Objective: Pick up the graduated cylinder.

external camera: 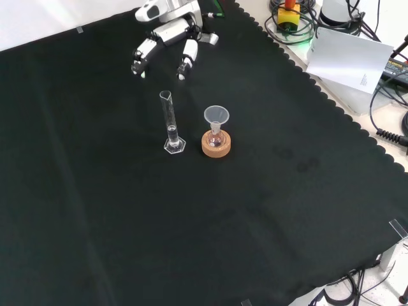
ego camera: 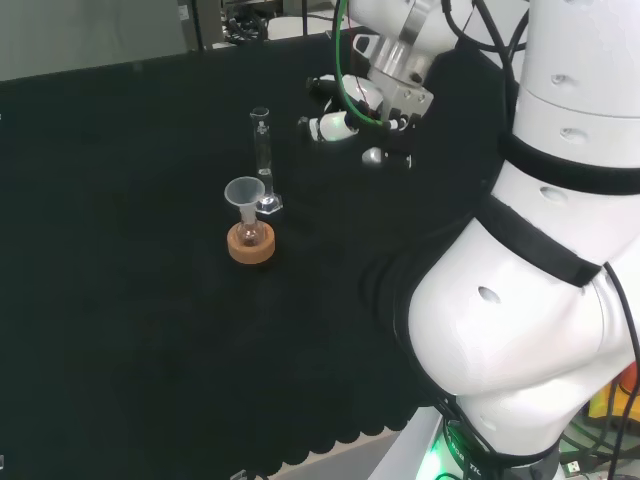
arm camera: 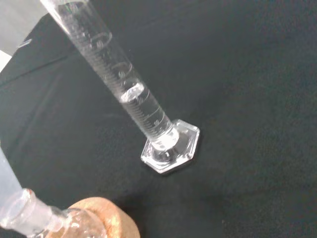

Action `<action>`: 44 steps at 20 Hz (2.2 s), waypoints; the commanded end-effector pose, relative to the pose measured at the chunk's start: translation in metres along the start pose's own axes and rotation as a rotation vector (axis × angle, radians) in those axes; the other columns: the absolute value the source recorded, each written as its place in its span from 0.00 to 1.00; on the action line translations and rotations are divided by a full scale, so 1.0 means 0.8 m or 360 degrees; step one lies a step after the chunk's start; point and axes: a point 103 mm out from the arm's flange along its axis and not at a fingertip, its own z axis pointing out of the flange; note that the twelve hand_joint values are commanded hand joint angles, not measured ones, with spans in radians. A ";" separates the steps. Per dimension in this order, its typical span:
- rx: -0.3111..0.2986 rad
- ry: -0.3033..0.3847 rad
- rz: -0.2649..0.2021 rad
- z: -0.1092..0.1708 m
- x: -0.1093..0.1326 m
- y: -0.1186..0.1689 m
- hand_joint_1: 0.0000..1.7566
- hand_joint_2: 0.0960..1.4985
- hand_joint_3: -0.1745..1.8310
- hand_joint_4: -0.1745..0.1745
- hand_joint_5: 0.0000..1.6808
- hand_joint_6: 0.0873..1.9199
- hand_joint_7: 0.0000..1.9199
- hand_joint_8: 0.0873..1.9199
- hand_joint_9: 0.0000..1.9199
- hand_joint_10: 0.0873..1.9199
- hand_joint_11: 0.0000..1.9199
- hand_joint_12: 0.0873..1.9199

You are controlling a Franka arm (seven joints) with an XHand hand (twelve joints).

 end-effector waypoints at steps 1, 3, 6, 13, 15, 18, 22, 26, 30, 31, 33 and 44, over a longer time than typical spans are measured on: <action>-0.0017 0.0182 -0.0147 0.024 0.003 0.014 0.43 0.54 0.17 0.40 0.21 0.00 0.11 0.32 0.27 0.31 0.16 0.70; -0.0014 0.0209 -0.0166 0.031 0.004 0.017 0.45 0.52 0.19 0.40 0.22 0.00 0.12 0.31 0.28 0.29 0.17 0.69; -0.0009 0.0251 -0.0191 0.042 0.006 0.022 0.47 0.47 0.26 0.41 0.23 0.00 0.14 0.30 0.29 0.28 0.17 0.69; -0.0011 0.0357 -0.0217 0.069 0.010 0.033 0.51 0.41 0.34 0.50 0.25 0.00 0.20 0.30 0.32 0.27 0.19 0.68; -0.0018 0.0380 -0.0225 0.075 0.011 0.036 0.52 0.41 0.35 0.50 0.25 0.00 0.21 0.30 0.33 0.27 0.20 0.68; -0.0022 0.0448 -0.0241 0.083 0.011 0.041 0.52 0.41 0.35 0.51 0.26 0.00 0.22 0.30 0.33 0.27 0.20 0.68; -0.0012 0.0524 -0.0284 0.096 0.011 0.048 0.53 0.40 0.35 0.51 0.26 0.00 0.22 0.30 0.34 0.26 0.20 0.68; -0.0006 0.0573 -0.0336 0.105 0.015 0.056 0.54 0.40 0.36 0.51 0.27 0.00 0.21 0.29 0.33 0.26 0.20 0.67; 0.0001 0.0613 -0.0383 0.114 0.019 0.061 0.54 0.40 0.36 0.52 0.27 0.00 0.20 0.29 0.33 0.26 0.20 0.67; -0.0001 0.0622 -0.0391 0.116 0.019 0.062 0.54 0.40 0.36 0.52 0.27 0.00 0.20 0.29 0.33 0.26 0.20 0.67; -0.0009 0.0644 -0.0407 0.119 0.020 0.065 0.54 0.39 0.36 0.52 0.28 0.00 0.19 0.29 0.33 0.26 0.20 0.67; -0.0027 0.0745 -0.0486 0.130 0.027 0.072 0.56 0.39 0.37 0.51 0.29 0.00 0.20 0.29 0.33 0.26 0.20 0.67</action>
